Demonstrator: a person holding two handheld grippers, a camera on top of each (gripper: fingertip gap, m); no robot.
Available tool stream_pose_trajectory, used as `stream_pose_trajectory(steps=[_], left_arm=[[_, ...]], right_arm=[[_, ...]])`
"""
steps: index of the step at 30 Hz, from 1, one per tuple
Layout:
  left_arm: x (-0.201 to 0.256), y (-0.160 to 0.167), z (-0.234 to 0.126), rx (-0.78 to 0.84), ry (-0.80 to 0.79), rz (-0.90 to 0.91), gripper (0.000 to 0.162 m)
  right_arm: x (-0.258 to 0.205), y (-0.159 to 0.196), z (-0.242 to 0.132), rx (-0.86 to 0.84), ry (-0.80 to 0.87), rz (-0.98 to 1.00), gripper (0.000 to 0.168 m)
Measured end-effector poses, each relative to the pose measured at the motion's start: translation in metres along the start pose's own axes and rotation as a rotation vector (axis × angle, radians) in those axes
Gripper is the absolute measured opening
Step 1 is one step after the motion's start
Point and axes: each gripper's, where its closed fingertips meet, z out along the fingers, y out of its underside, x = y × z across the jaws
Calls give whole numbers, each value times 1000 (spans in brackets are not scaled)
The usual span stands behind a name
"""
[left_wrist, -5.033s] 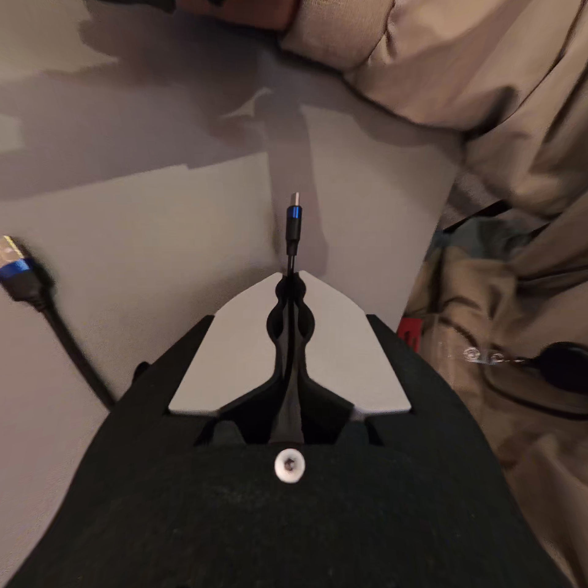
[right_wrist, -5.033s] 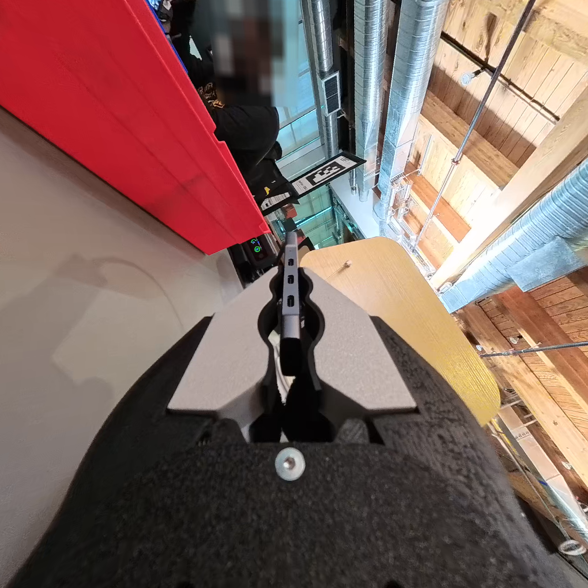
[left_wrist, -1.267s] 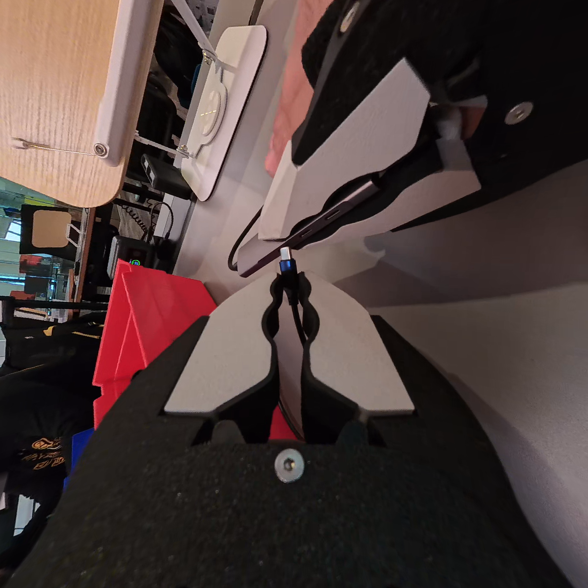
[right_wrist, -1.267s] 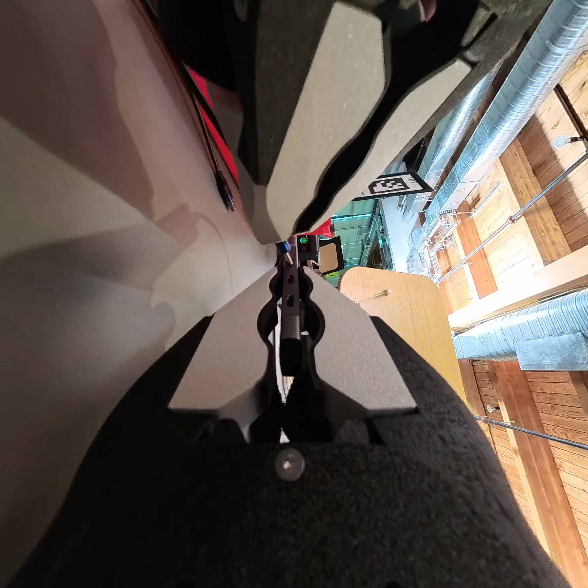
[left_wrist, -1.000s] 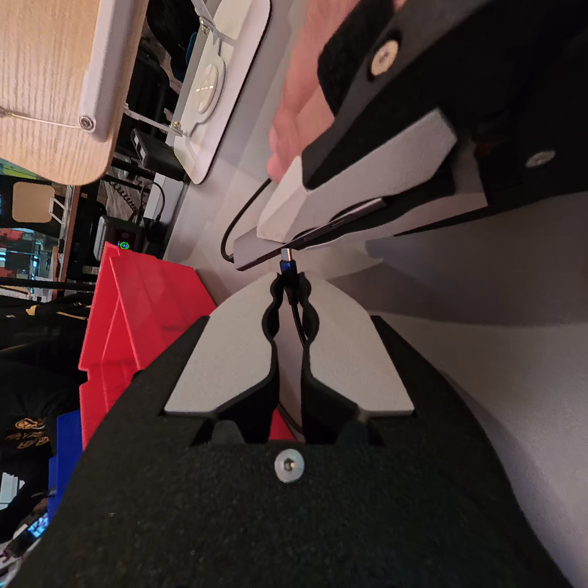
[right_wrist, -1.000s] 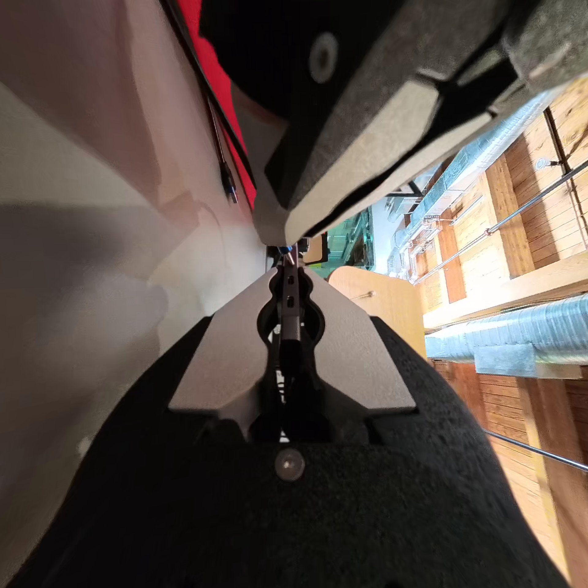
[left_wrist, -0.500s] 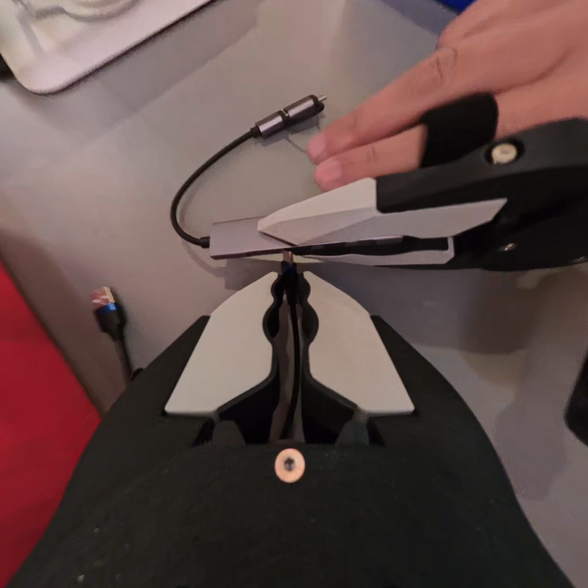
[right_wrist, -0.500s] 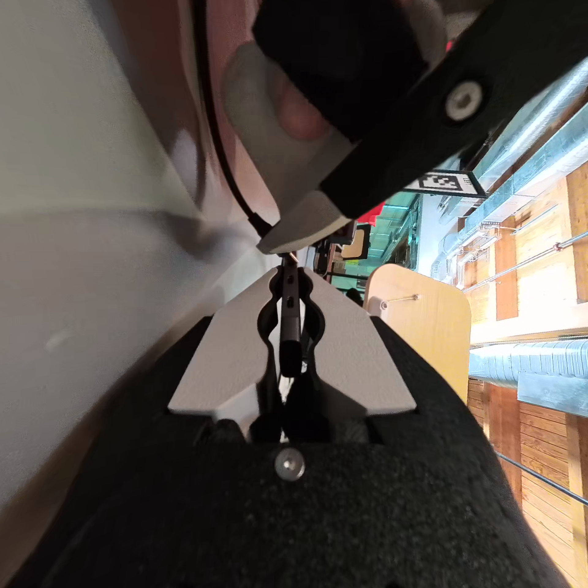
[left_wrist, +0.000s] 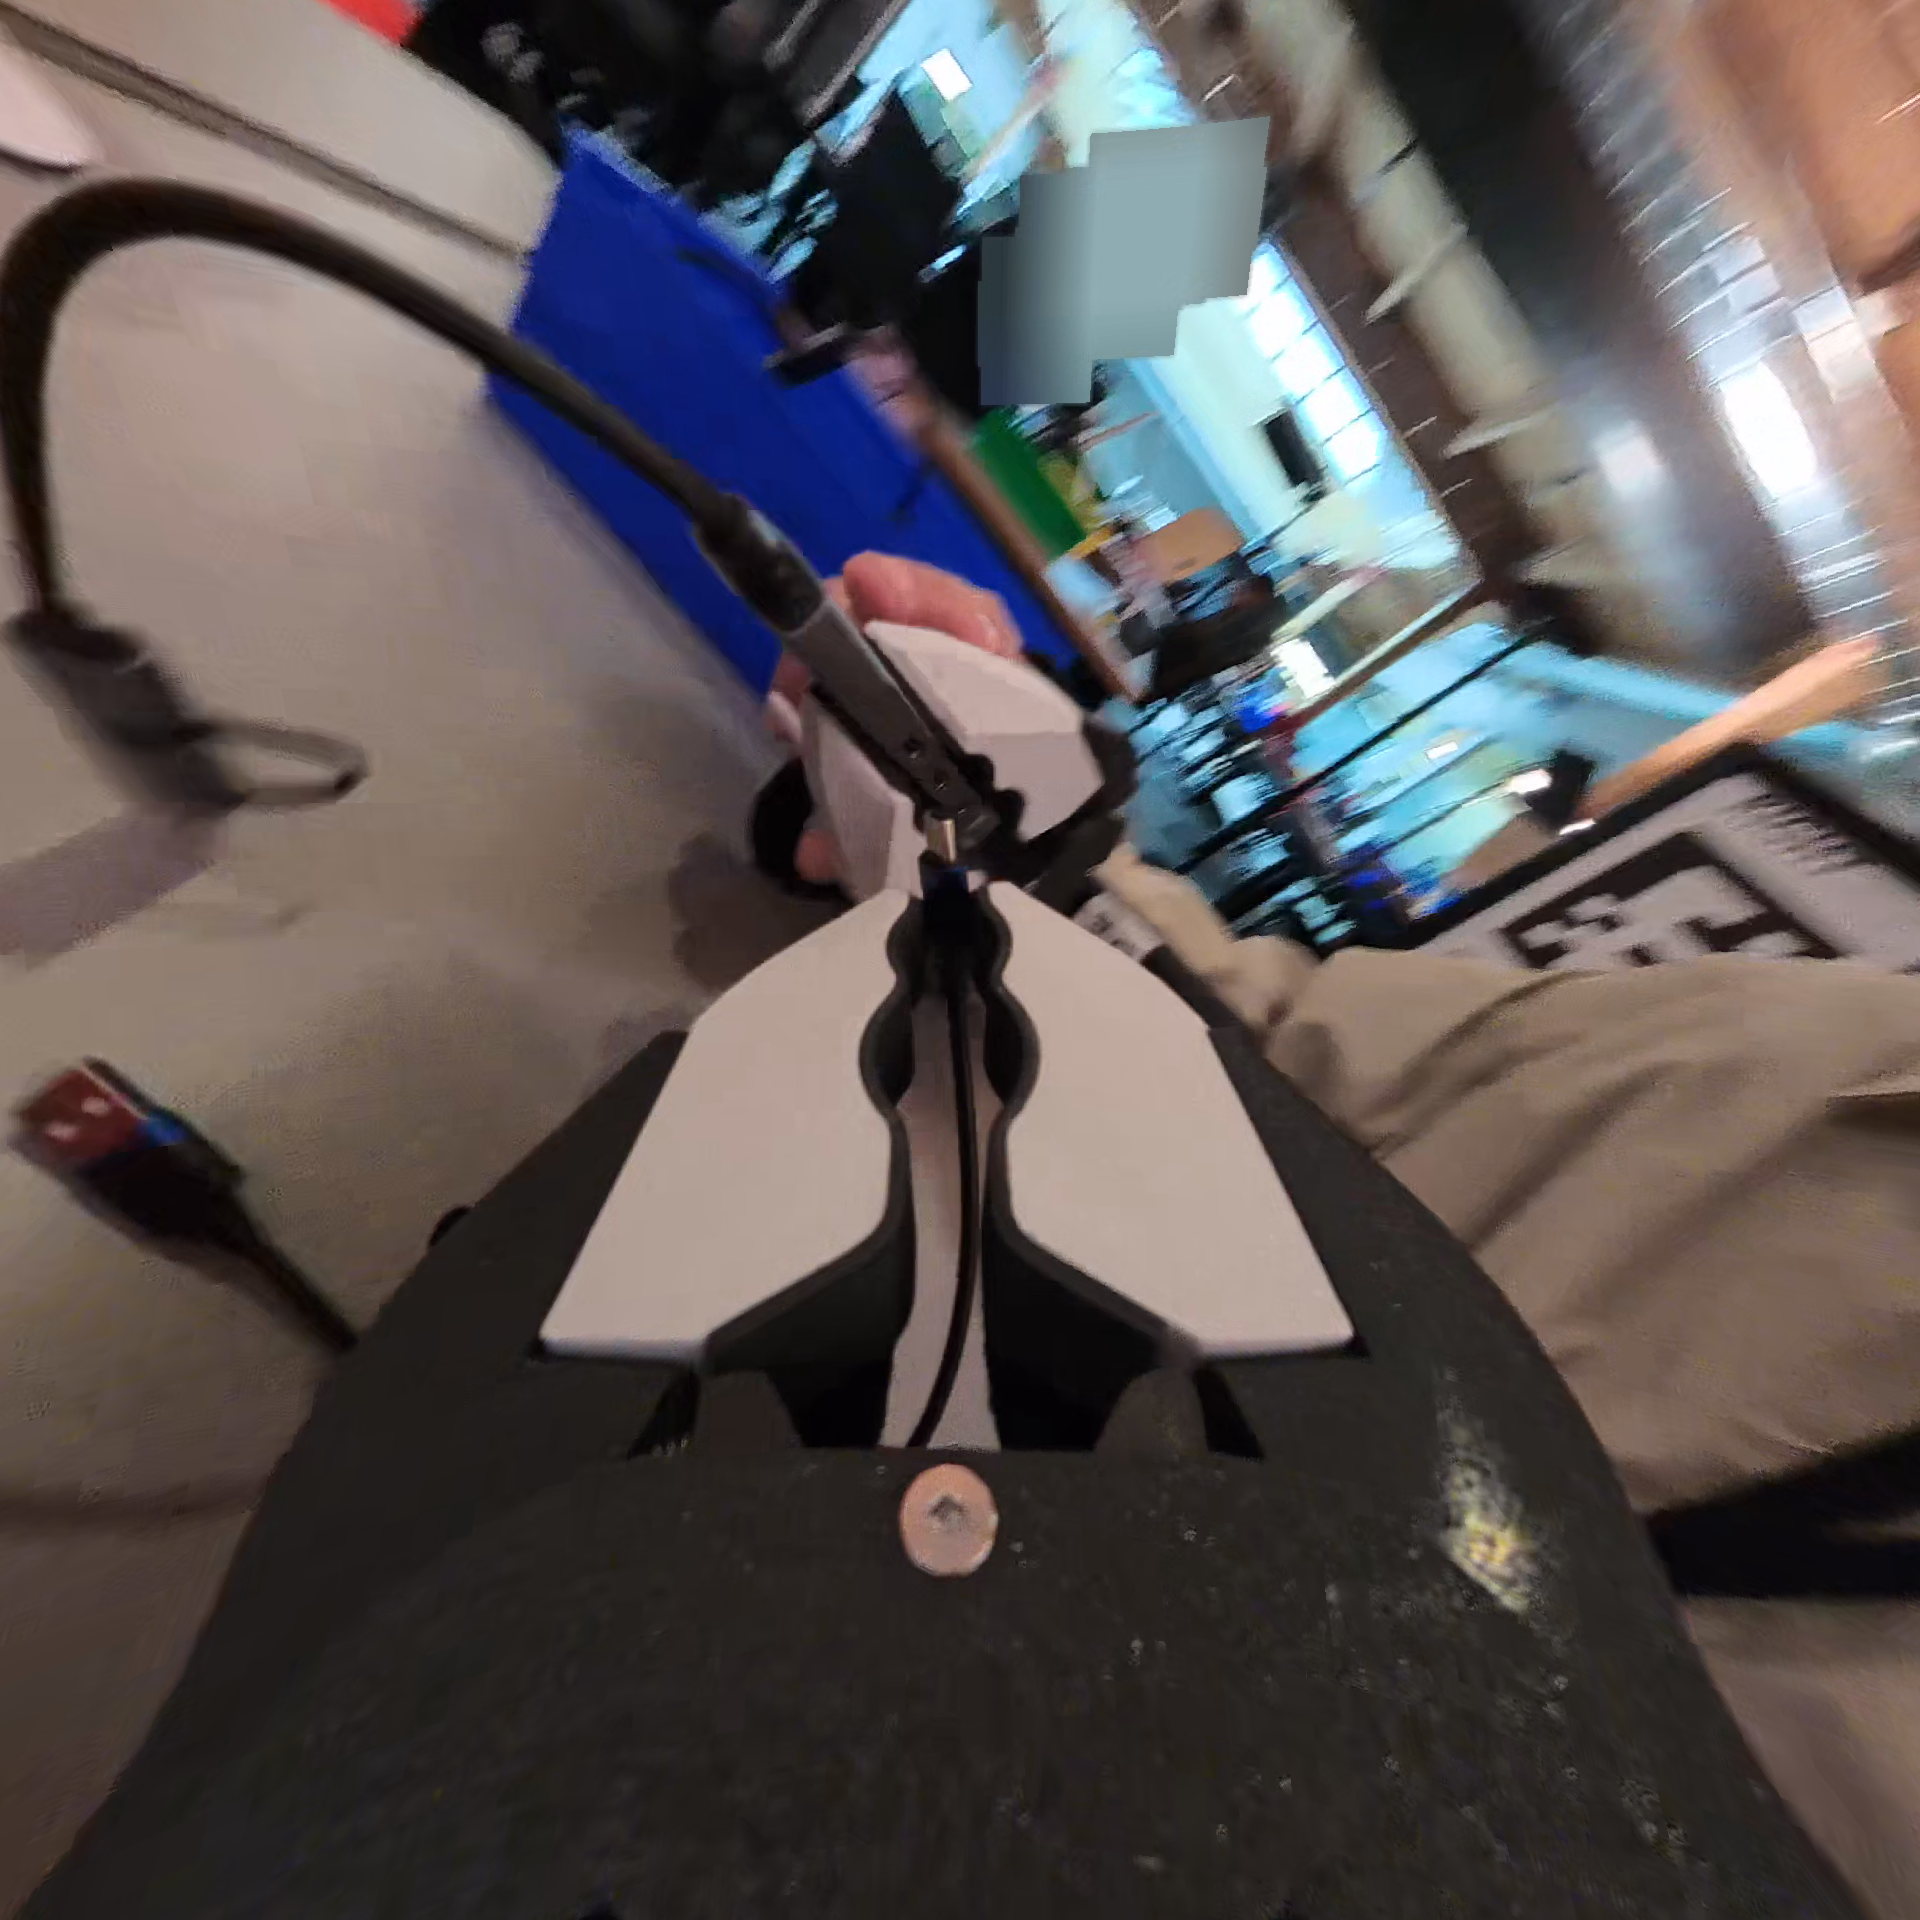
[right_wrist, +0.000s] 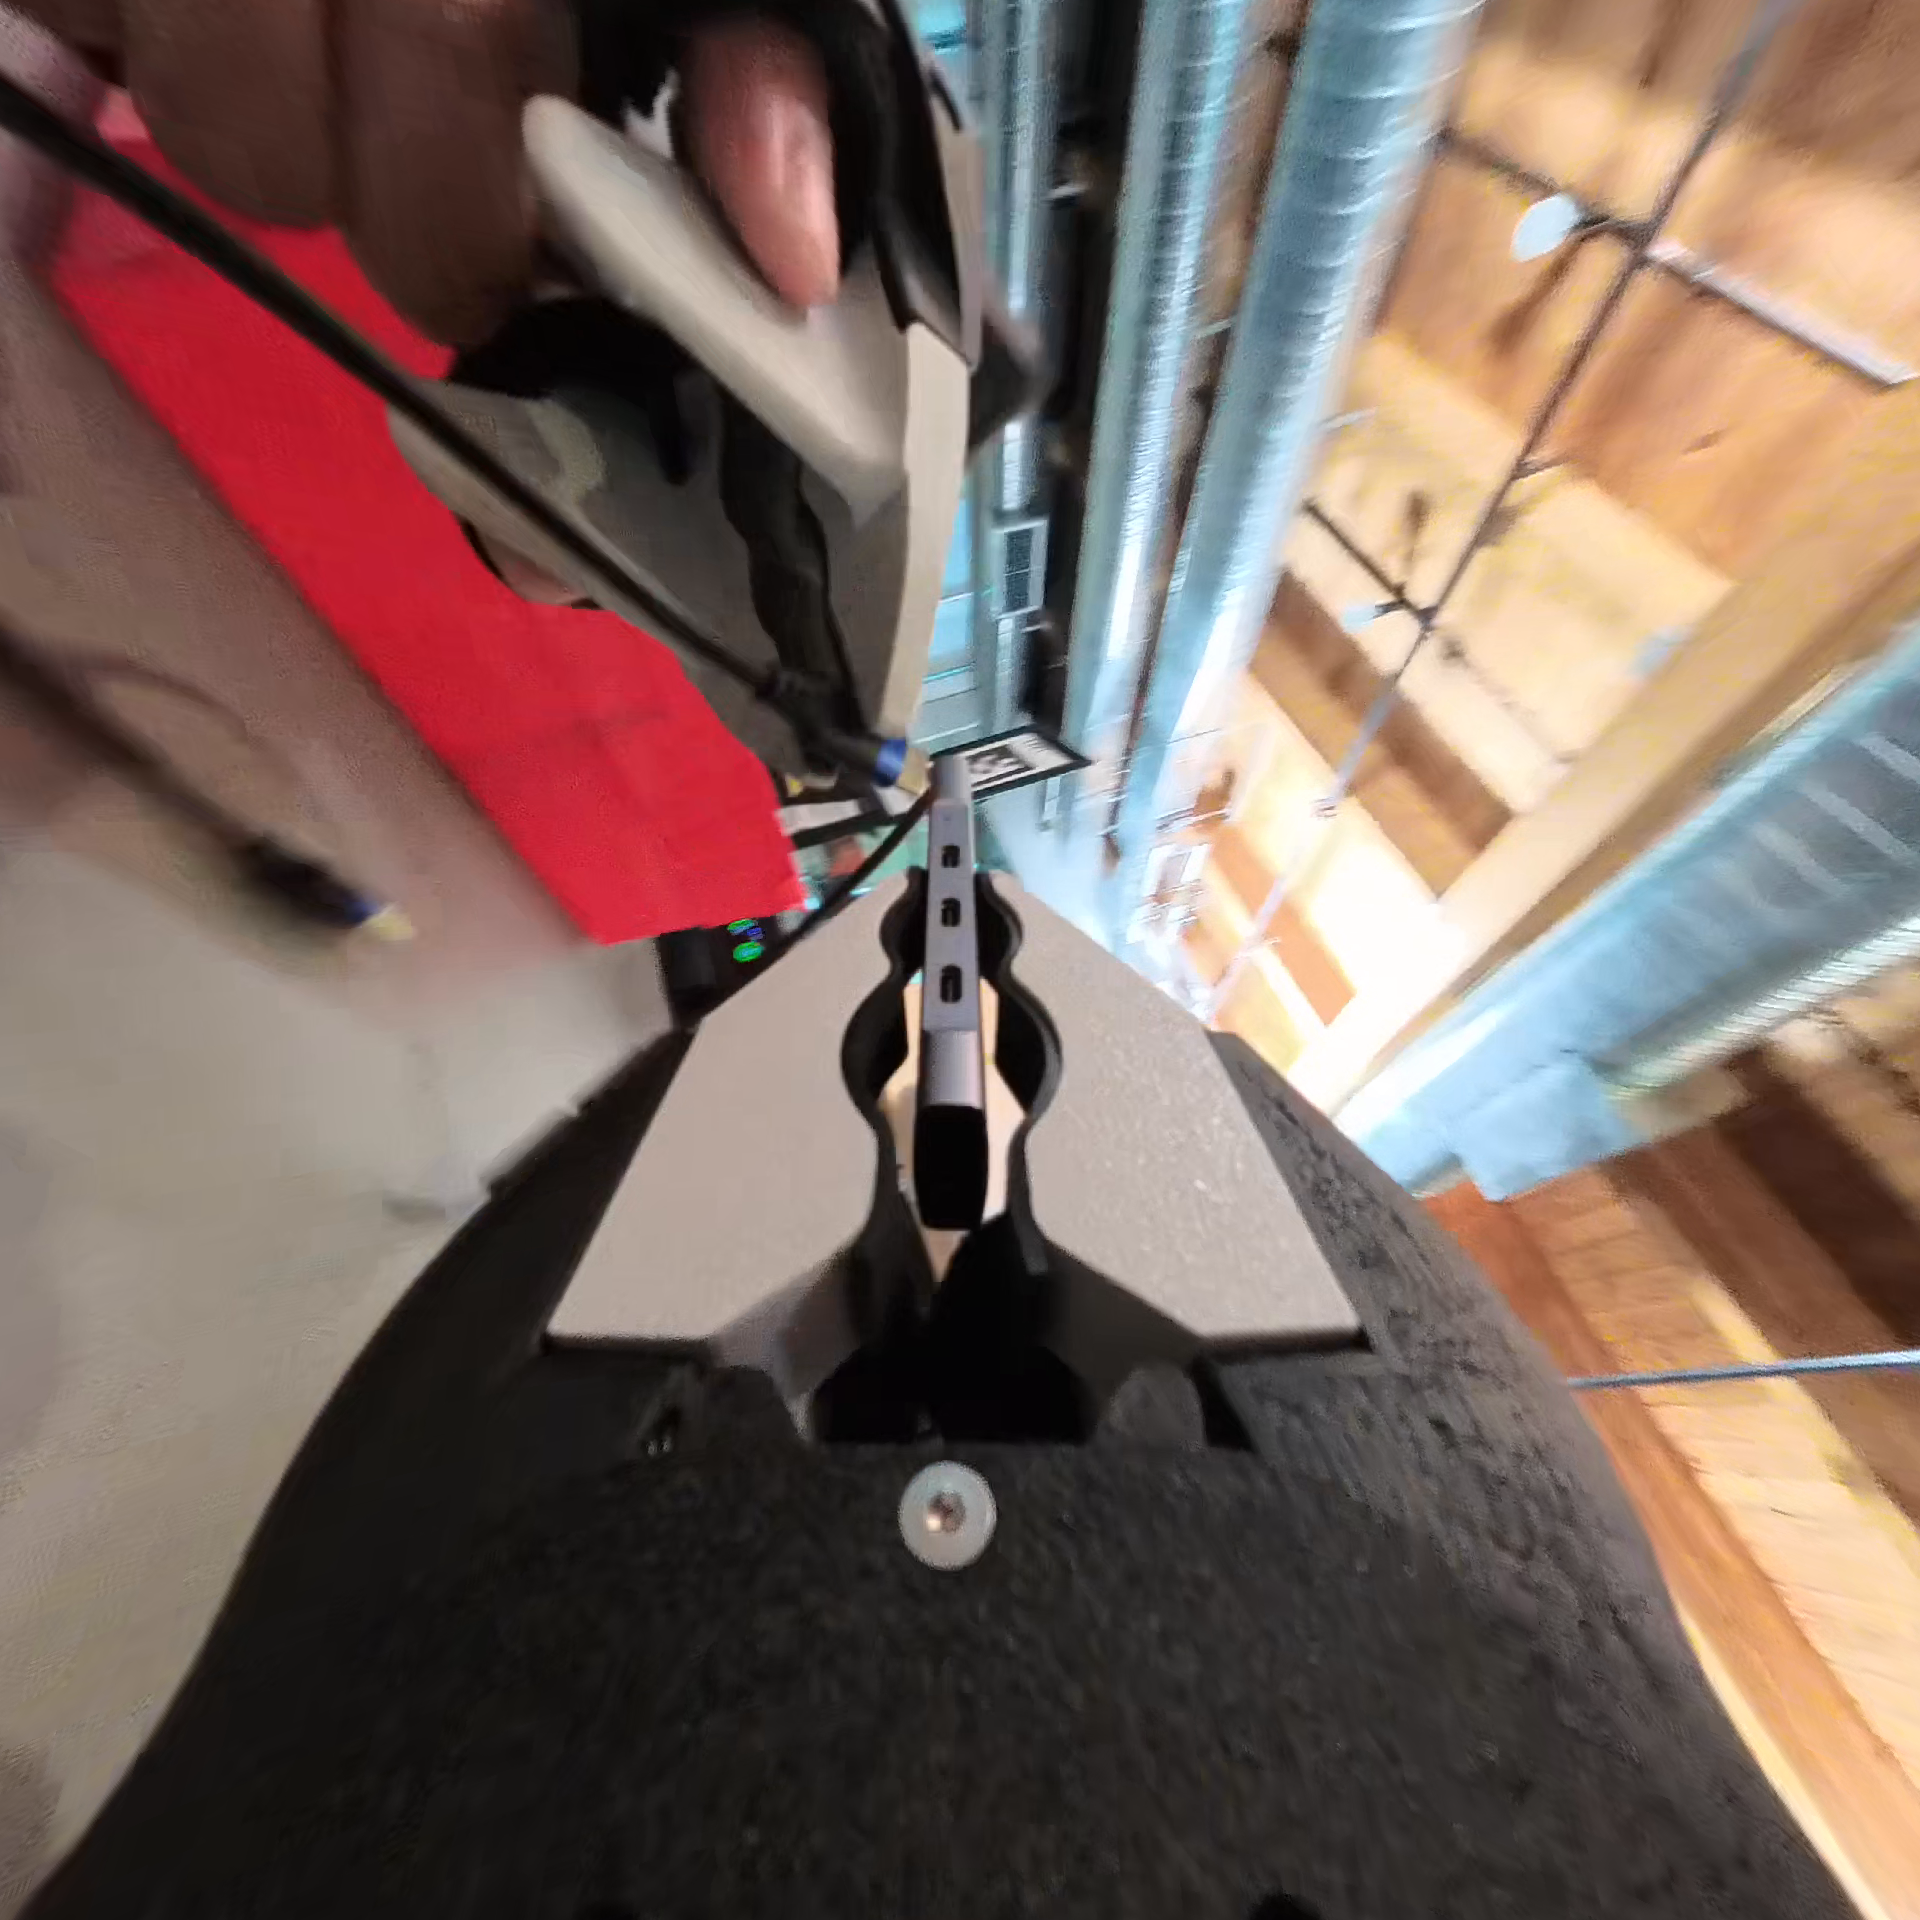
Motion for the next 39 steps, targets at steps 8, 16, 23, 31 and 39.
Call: stream_pose_trajectory(steps=[8, 16, 23, 31, 39], left_arm=[[31, 1, -7, -56, 223, -205, 7], [31, 13, -11, -153, 212, -271, 7], [29, 14, -13, -157, 194, -295, 7], [28, 12, -14, -144, 185, -297, 7], [27, 11, -15, -141, 180, -296, 7]], right_arm=[[10, -33, -4, 90, 85, -141, 8], [9, -40, -5, 109, 93, -217, 8], [11, -42, -5, 110, 103, -233, 8], [9, -40, -4, 96, 106, -257, 8], [7, -38, -3, 90, 103, -269, 8]])
